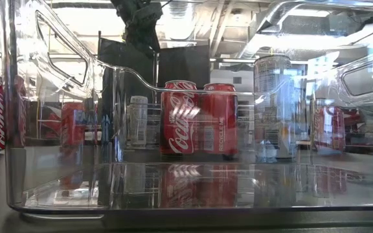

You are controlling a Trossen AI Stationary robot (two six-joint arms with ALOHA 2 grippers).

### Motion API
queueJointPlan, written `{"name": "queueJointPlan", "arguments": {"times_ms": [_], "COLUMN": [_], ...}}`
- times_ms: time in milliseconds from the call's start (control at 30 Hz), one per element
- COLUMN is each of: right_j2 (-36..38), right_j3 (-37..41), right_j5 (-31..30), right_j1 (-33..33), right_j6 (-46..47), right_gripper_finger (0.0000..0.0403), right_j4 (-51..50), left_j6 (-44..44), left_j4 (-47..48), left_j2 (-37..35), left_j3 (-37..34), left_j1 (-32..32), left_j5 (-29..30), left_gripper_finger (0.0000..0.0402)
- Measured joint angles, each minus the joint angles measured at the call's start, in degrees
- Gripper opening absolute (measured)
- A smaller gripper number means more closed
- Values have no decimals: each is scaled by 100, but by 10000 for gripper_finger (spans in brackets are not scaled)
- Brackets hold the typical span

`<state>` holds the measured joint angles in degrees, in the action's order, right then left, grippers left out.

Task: Sort soda cans
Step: Put the bottom white soda can into the top left transparent bin

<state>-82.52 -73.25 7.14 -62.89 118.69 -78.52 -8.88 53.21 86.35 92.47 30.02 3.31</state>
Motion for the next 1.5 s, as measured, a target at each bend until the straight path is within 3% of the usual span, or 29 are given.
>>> {"name": "queueJointPlan", "arguments": {"times_ms": [267, 567, 767, 867, 1100, 1333, 1500], "right_j2": [0, 0, 0, 11, 9, 9, 87], "right_j3": [370, 410, 406, 404, 237, -509, -956], "right_j5": [-20, -17, 28, 33, 35, -61, -322], "right_j1": [3, 2, 326, 723, 2060, 3395, 4296], "right_j6": [-6, -9, -20, -253, -1798, -3147, -4025], "right_gripper_finger": [386, 288, 250, 248, 250, 250, 250], "right_j4": [377, 488, 459, 403, 174, -1187, -1067], "left_j6": [58, 56, 36, 15, -8, -94, -338], "left_j4": [-6, -134, -170, -178, -370, -68, 208], "left_j2": [0, 0, 0, 0, 0, 0, 0], "left_j3": [0, 0, 0, 0, 0, 0, 0], "left_j1": [0, 0, 0, 0, 0, 0, -2], "left_j5": [0, 2, 4, 12, 13, 13, 4], "left_gripper_finger": [350, 350, 350, 350, 350, 350, 350]}}
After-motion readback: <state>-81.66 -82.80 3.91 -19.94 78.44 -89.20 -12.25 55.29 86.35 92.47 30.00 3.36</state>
